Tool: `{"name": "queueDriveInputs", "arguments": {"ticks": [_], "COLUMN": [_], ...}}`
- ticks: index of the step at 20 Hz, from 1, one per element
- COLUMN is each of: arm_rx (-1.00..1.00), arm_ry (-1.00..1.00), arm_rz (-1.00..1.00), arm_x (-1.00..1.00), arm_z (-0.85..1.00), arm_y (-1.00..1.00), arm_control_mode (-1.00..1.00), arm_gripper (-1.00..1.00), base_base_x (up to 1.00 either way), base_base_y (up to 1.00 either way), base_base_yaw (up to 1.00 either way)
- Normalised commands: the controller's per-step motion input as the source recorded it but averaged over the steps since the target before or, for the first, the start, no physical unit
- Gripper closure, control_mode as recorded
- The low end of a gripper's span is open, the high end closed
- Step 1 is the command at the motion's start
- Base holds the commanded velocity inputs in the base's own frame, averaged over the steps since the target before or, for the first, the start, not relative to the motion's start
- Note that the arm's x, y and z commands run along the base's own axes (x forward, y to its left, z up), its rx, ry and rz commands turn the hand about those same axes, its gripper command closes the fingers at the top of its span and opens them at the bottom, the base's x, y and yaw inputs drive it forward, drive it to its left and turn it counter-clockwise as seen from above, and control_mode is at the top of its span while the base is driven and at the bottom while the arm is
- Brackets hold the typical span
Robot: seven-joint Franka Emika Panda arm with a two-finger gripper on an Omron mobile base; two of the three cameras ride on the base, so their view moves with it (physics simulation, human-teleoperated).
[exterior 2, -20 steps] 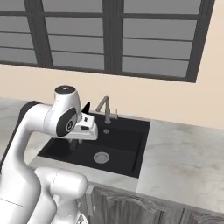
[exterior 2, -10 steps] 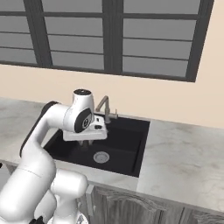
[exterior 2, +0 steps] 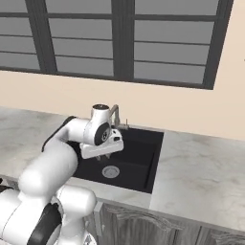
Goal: Move the cutting board and knife to the sink. Then move spray from the cabinet to the counter.
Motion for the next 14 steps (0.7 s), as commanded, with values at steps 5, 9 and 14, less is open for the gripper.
{"name": "queueDriveInputs", "arguments": {"ticks": [5,9,14], "arm_rx": [-0.05,-0.02,0.00], "arm_ry": [-0.04,0.01,0.05], "arm_rz": [0.12,0.08,0.07], "arm_x": [0.45,0.56,0.64], "arm_z": [-0.56,-0.43,-0.39], "arm_y": [-0.10,-0.11,-0.07], "arm_control_mode": [-1.00,-1.00,-1.00], "arm_gripper": [1.00,1.00,1.00], "base_base_x": [0.00,0.00,0.00], "base_base_y": [0.00,0.00,0.00], "base_base_yaw": [0.00,0.00,0.00]}}
